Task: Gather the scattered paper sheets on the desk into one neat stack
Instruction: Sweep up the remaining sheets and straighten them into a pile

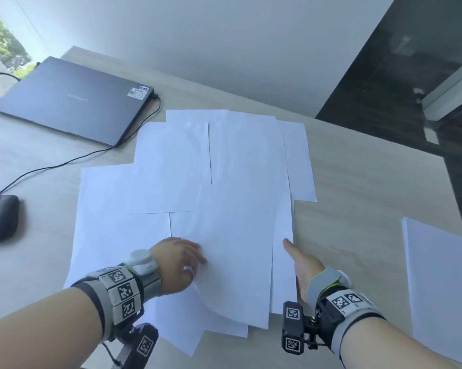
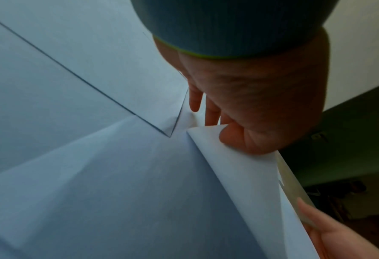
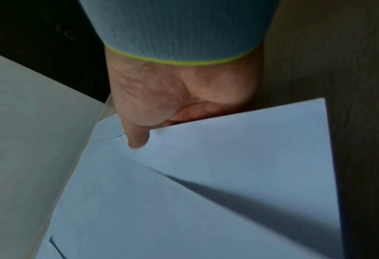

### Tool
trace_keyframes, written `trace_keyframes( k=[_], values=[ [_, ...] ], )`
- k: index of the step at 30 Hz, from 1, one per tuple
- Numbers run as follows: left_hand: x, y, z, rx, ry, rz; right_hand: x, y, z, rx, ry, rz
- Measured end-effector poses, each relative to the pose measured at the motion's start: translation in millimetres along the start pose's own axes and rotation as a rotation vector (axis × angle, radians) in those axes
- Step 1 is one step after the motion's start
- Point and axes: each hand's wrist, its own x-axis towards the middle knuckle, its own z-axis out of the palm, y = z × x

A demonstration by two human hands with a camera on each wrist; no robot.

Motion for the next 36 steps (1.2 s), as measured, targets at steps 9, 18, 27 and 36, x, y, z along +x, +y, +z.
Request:
trace_keyframes(
  k=[9, 18, 27, 36],
  values=[
    [-5.7, 8.4, 2.4, -0.257, 0.156, -0.16, -16.8, 34.6, 31.8, -0.619, -0.136, -0.089],
    [6.9, -4.9, 14.8, -0.222, 0.326, -0.35, -24.3, 46.9, 49.9, -0.755, -0.166, -0.183],
    [14.8, -11.1, 9.4, 0.05, 0.255, -0.525, -11.4, -4.5, -13.0, -0.839, 0.104, -0.327],
    [49.6, 35.7, 11.7, -0.087, 0.291, -0.406, -26.0, -23.1, -53.6, -0.699, 0.094, -0.38]
  ],
)
